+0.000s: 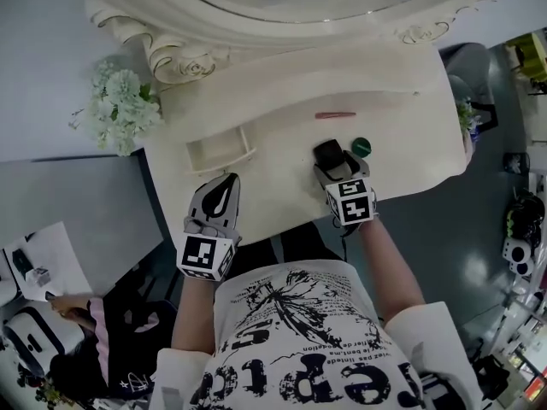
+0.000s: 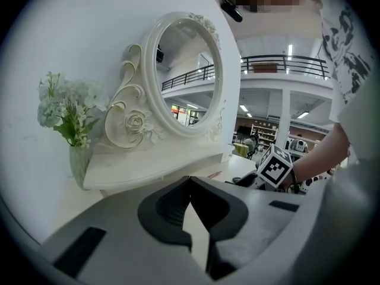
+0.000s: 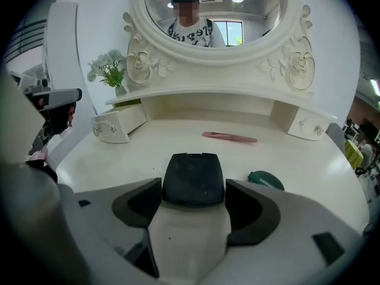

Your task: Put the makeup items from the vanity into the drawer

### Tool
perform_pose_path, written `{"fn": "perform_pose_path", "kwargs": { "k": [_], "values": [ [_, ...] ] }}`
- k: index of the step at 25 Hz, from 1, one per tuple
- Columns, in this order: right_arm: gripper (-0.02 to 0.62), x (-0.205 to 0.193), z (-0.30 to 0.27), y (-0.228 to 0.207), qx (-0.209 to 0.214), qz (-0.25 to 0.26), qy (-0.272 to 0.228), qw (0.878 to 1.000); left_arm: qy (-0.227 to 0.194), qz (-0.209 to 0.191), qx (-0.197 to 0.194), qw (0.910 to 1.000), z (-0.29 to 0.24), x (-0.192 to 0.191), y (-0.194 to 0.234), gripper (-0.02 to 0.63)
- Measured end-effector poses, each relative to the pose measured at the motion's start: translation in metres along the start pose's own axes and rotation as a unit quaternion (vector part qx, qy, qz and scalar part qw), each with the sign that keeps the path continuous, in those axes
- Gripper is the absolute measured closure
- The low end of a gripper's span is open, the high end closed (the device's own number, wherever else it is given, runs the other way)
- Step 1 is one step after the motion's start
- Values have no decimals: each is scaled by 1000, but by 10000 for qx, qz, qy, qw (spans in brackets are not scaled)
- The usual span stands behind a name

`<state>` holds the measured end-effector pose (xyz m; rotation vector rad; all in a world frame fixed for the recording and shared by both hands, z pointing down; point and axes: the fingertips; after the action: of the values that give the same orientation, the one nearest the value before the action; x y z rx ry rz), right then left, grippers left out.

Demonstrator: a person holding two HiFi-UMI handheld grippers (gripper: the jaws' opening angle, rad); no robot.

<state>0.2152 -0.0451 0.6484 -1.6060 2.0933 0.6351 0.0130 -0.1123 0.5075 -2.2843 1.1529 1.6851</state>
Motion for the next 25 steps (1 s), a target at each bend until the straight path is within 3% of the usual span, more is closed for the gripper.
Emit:
{"fn": "perform_pose_path", "kwargs": {
  "k": [10,20,25],
  "values": [
    [270,10,9,-1,222,-209,46,9995,-55,-125,17,9999,10,13,5,587],
    [270,109,32,45,669,336,-865,9934,-482,-116,367,9981,42,44,29,588],
    [270,149,24,76,989,649,-1045,9875,-714,30,608,9956,65,54,47,587]
  ]
}}
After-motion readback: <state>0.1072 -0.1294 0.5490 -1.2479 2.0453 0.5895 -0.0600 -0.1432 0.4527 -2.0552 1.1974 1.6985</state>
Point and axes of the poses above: the fingertips, and each gripper's own axes: z backward along the fingers, y to its left, x out of its top, and after that the axes turned 14 degrees about z, right-handed
